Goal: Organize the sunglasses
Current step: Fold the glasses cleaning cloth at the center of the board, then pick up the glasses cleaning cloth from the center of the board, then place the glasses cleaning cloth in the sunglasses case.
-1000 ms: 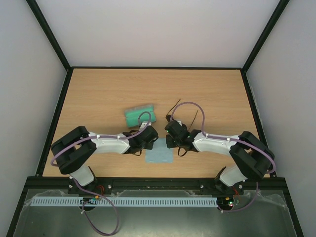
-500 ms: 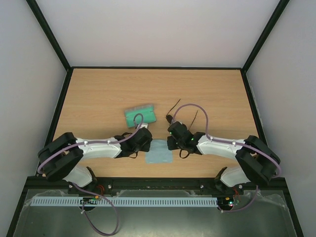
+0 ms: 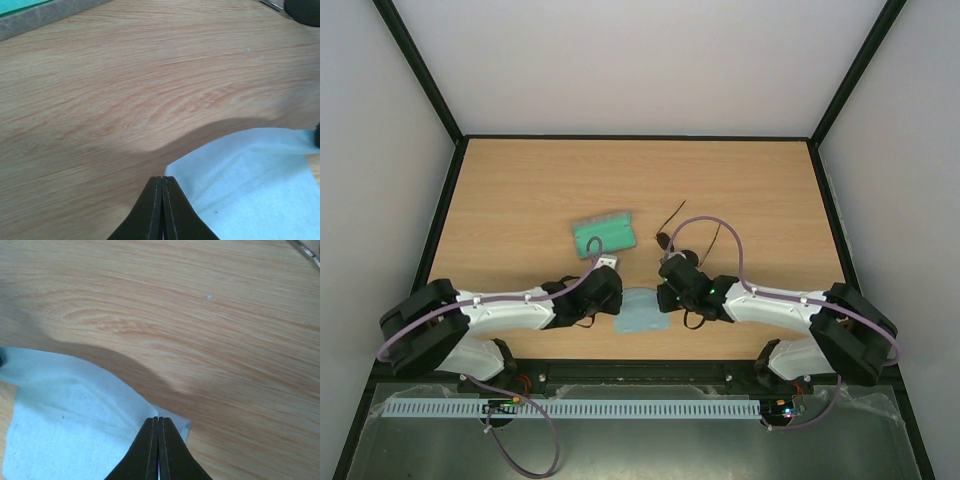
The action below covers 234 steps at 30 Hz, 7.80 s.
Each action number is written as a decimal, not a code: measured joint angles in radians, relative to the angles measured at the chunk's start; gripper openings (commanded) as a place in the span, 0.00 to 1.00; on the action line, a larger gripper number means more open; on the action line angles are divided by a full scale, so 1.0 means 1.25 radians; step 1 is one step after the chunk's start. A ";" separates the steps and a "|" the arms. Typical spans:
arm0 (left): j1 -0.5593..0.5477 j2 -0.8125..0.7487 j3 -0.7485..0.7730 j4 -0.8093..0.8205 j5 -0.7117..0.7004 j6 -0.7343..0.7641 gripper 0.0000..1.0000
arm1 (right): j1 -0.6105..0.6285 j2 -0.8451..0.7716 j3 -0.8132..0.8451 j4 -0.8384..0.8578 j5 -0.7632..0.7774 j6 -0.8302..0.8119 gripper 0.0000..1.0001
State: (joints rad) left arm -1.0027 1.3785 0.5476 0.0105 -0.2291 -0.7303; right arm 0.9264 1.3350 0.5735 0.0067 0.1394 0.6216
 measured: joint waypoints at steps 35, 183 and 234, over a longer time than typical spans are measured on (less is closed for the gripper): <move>-0.159 -0.070 -0.050 -0.038 -0.058 -0.131 0.02 | 0.063 -0.090 -0.090 -0.025 0.017 0.078 0.01; 0.253 0.167 0.243 -0.140 -0.016 0.086 0.02 | -0.112 0.510 0.668 -0.177 -0.017 -0.097 0.01; 0.305 0.310 0.301 -0.116 -0.131 0.116 0.10 | -0.161 0.619 0.751 -0.175 -0.073 -0.118 0.01</move>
State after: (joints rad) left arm -0.6220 1.7657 0.9234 -0.1349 -0.3923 -0.5850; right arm 0.7258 2.1090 1.5127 -0.2119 0.0479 0.4740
